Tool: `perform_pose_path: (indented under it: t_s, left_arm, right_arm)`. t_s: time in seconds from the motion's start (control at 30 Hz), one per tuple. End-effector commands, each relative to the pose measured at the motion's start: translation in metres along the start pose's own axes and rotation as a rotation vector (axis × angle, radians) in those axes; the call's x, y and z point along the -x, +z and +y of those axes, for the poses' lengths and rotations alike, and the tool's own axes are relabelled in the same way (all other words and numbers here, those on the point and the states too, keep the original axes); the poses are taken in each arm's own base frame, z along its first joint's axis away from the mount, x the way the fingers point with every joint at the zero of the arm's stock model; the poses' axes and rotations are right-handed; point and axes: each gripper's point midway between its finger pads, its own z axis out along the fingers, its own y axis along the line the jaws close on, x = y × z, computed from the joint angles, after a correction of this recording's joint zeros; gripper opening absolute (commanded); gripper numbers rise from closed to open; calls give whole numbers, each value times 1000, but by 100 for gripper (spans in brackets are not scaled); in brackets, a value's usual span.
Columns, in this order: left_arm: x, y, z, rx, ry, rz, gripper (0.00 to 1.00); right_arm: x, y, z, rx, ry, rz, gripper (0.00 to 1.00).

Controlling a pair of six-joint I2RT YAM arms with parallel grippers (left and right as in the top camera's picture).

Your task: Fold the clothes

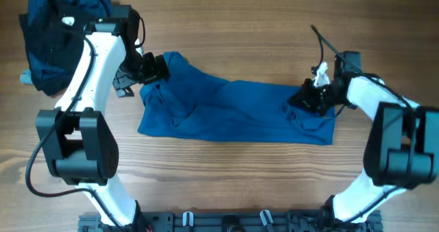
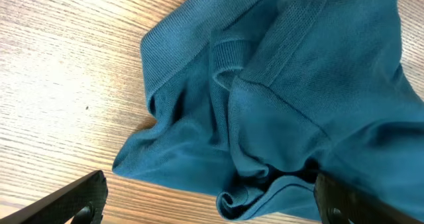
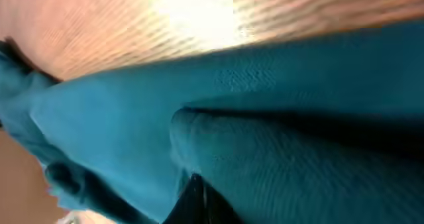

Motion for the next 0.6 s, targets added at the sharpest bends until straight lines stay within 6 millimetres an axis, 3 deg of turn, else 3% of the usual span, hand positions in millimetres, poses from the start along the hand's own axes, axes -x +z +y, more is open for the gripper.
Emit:
perform_pose_path:
  t_s: [0.0, 0.07, 0.2, 0.27, 0.37, 0.57]
  left_arm:
    - [0, -4, 0, -12, 14, -6, 100]
    - [0, -4, 0, -12, 14, -6, 100]
    - [0, -4, 0, -12, 14, -7, 100]
    - [0, -4, 0, -12, 14, -7, 100]
    - [1, -4, -1, -14, 14, -11, 100]
    - [1, -4, -1, -15, 14, -14, 100]
  right_arm:
    - [-2, 0, 3, 16, -28, 6, 4]
    - [3, -17, 17, 27, -57, -32, 4]
    - [-2, -74, 62, 60, -151, -148, 6]
    - [-15, -93, 70, 46, -164, -171, 18]
    - [-33, -92, 62, 13, -153, -115, 18]
    - [-51, -57, 35, 28, -112, -10, 16]
